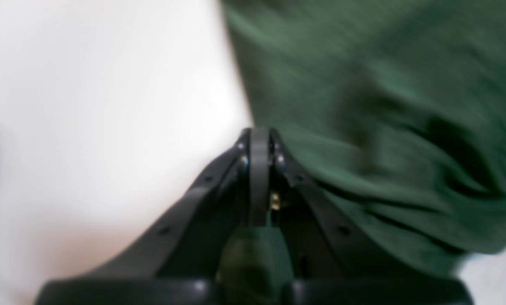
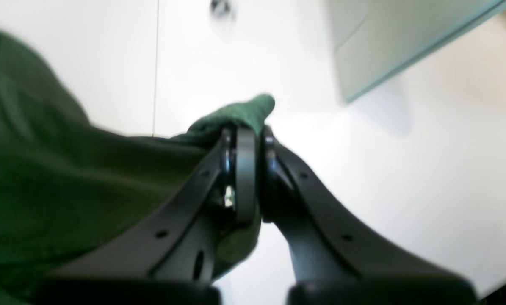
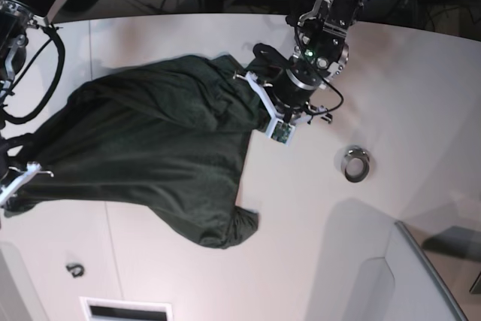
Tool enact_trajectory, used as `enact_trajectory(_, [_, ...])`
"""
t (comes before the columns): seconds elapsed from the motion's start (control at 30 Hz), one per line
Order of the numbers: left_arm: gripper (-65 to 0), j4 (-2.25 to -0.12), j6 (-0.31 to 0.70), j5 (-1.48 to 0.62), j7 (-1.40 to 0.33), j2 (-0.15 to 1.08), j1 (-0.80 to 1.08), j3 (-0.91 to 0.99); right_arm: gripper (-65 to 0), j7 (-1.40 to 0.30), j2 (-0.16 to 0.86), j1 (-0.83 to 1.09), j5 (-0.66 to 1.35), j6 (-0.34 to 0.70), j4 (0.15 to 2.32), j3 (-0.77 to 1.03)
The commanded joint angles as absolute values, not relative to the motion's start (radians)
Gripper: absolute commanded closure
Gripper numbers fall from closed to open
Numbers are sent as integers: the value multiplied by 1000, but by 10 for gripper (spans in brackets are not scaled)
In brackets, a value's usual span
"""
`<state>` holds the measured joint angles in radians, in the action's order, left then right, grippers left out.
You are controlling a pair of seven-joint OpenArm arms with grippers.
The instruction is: Layout the t-shirt on the table in an organized manner, then fold the t-shirt properly
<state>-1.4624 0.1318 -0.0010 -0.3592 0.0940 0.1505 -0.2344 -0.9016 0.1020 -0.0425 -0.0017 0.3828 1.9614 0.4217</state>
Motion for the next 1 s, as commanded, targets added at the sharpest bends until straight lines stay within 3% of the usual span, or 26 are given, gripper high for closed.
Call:
enact_trajectory(0.0, [0,-1489,139,-4,-357,88,145,-236,-6,-894,114,-67,-5,380,1928,426])
enact_trajectory(0.1, [0,-1500,139,-4,-367,93,134,-236,-6,-862,119,-110,-5,375,1751,427])
enact_trajectory(0.2, [0,-1500,139,-4,-367,90,130,-243,-6,-806,148,-140,-16,286,1638,483])
enact_trajectory(0.33, [0,-1497,139,-4,-367,90,133,-243,-6,-739,151,-159,-71,185,1618,559])
enact_trajectory(0.6, [0,-1483,139,-2,-367,114,140,-240,-6,-634,179,-213,-90,104,1541,704])
enact_trajectory(0.8, [0,-1483,139,-2,-367,130,170,-234,-14,-357,206,-240,-90,-137,1231,697])
enact_trajectory(0.87, [0,-1483,139,-2,-367,162,191,-236,-18,-315,219,-243,-90,-165,1167,696])
enact_trajectory(0.93, [0,-1483,139,-2,-367,174,208,-234,-68,-334,231,-268,-90,-163,1096,688])
enact_trajectory(0.97, [0,-1483,139,-2,-367,182,216,-234,-137,-369,239,-278,-91,-163,1067,662])
